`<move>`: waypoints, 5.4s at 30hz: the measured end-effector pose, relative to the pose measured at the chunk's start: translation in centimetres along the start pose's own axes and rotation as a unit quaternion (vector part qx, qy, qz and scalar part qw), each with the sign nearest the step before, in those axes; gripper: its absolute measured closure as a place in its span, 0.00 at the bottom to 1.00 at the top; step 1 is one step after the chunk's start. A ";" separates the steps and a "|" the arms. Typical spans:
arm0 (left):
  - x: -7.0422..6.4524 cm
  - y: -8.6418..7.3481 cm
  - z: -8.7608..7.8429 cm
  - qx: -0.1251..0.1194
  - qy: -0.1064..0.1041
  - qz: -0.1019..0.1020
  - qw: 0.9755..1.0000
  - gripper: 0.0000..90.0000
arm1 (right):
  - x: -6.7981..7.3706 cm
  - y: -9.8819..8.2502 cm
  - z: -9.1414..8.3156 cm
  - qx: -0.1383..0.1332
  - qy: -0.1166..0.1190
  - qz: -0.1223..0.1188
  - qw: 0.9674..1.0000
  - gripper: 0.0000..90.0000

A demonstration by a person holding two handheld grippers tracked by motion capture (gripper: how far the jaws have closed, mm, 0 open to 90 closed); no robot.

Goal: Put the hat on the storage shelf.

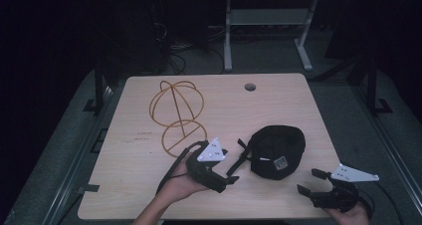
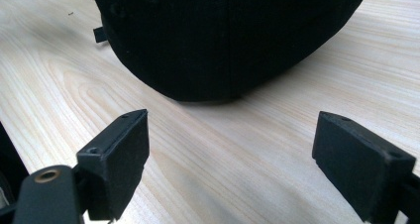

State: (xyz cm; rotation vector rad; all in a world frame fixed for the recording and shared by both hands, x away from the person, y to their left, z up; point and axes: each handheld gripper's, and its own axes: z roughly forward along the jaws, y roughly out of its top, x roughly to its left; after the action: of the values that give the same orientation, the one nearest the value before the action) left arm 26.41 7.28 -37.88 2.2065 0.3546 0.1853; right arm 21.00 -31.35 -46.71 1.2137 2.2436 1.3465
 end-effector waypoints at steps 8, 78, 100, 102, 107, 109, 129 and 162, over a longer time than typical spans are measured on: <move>-0.4 2.5 2.6 0.011 -0.037 0.011 0.999 0.19 | -0.1 0.0 -0.1 -0.005 0.001 0.003 1.000 0.16; 2.3 9.7 4.7 0.000 -0.125 0.020 0.992 0.89 | 1.8 1.8 0.6 -0.063 0.048 -0.002 0.997 0.16; 3.1 11.6 1.0 -0.053 -0.167 0.000 0.985 0.90 | 3.1 7.2 1.7 -0.145 0.063 -0.072 0.985 0.36; 2.9 11.7 1.0 -0.051 -0.175 0.003 0.983 0.90 | 2.9 7.0 1.7 -0.146 0.073 -0.068 0.984 0.44; 2.3 12.1 1.4 -0.038 -0.186 0.021 0.982 0.90 | 3.0 6.8 1.7 -0.146 0.076 -0.080 0.983 0.53; 2.3 12.4 1.6 -0.034 -0.187 0.025 0.981 0.90 | 3.1 6.8 1.8 -0.145 0.088 -0.081 0.982 0.62; 2.7 11.6 0.2 -0.026 -0.130 0.030 0.991 0.87 | 3.4 7.9 1.0 -0.133 0.099 -0.090 0.982 0.96; 3.5 4.4 -4.3 -0.037 -0.054 0.017 0.998 0.48 | 1.0 14.2 -2.6 -0.109 0.077 -0.083 0.988 0.97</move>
State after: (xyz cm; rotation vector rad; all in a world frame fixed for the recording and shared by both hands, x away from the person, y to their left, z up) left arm 29.47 9.00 -31.74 2.1410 0.2465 0.0965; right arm 26.32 -28.96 -33.42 0.8568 2.1708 1.6156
